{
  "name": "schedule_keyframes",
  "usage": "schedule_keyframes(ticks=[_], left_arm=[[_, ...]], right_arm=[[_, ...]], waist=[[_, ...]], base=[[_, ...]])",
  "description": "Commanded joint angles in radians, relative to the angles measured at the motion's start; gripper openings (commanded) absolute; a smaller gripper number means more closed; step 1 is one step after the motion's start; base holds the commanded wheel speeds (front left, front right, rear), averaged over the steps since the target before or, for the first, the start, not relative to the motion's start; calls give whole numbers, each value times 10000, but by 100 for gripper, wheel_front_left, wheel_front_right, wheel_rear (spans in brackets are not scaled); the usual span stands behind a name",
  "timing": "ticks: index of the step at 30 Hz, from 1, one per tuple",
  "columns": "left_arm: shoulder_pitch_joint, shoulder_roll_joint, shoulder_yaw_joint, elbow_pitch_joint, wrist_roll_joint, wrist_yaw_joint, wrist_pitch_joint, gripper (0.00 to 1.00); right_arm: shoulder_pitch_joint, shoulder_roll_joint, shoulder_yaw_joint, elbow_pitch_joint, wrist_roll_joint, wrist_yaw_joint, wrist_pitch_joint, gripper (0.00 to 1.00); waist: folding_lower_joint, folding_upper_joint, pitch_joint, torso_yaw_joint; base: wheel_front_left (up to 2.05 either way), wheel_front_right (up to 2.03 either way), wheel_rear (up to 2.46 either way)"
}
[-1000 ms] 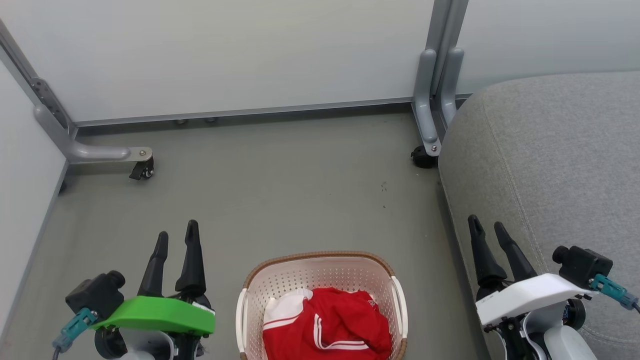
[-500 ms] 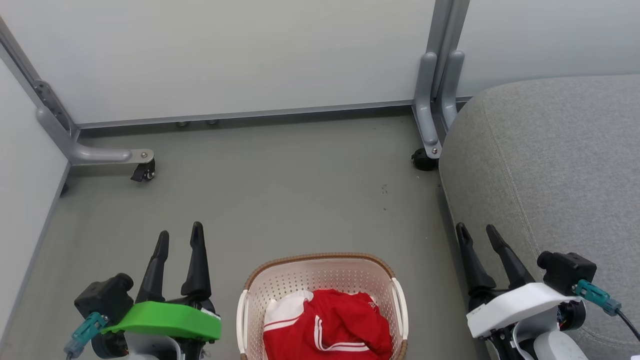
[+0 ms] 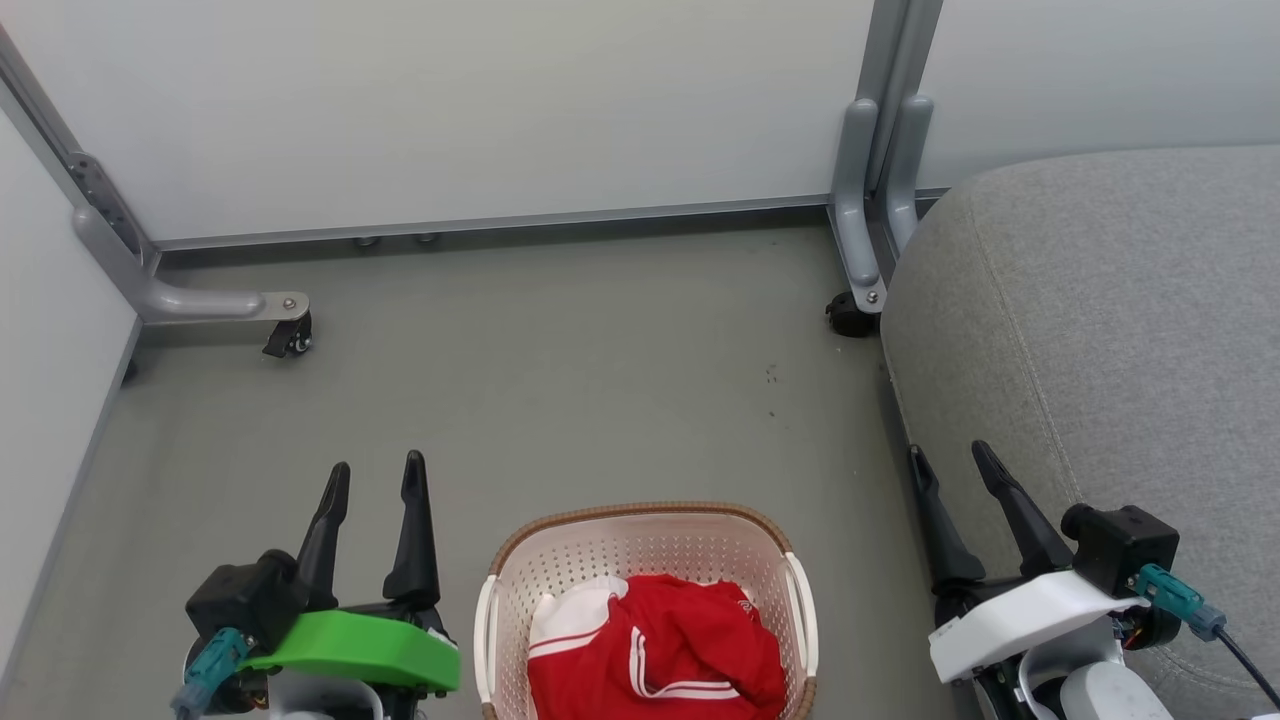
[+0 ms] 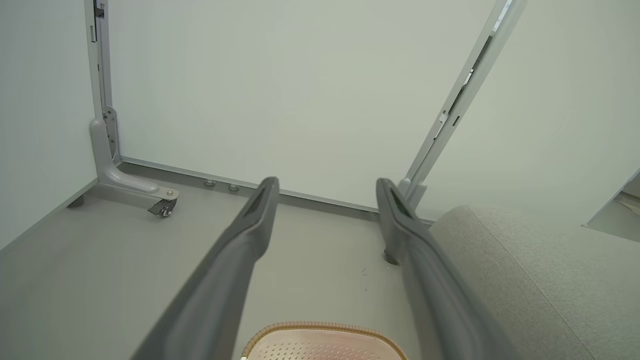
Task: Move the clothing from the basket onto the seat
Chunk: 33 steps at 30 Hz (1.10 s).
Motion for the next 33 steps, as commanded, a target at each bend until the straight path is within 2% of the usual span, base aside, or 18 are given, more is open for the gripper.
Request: schedule_keyframes(ticks=[1,33], left_arm=[[60,64,-48,36,249,114,-92,100],[-34,80,-474,525,2355,286,-698,100]], right_arm=[[19,-70,45,-107,-257,5,-95,100],[183,-82,360,-30,-2412,4,-701,100]], waist=[[0,0,3,8],[0,0,-21,29]], base=[[0,0,0],[0,0,0]])
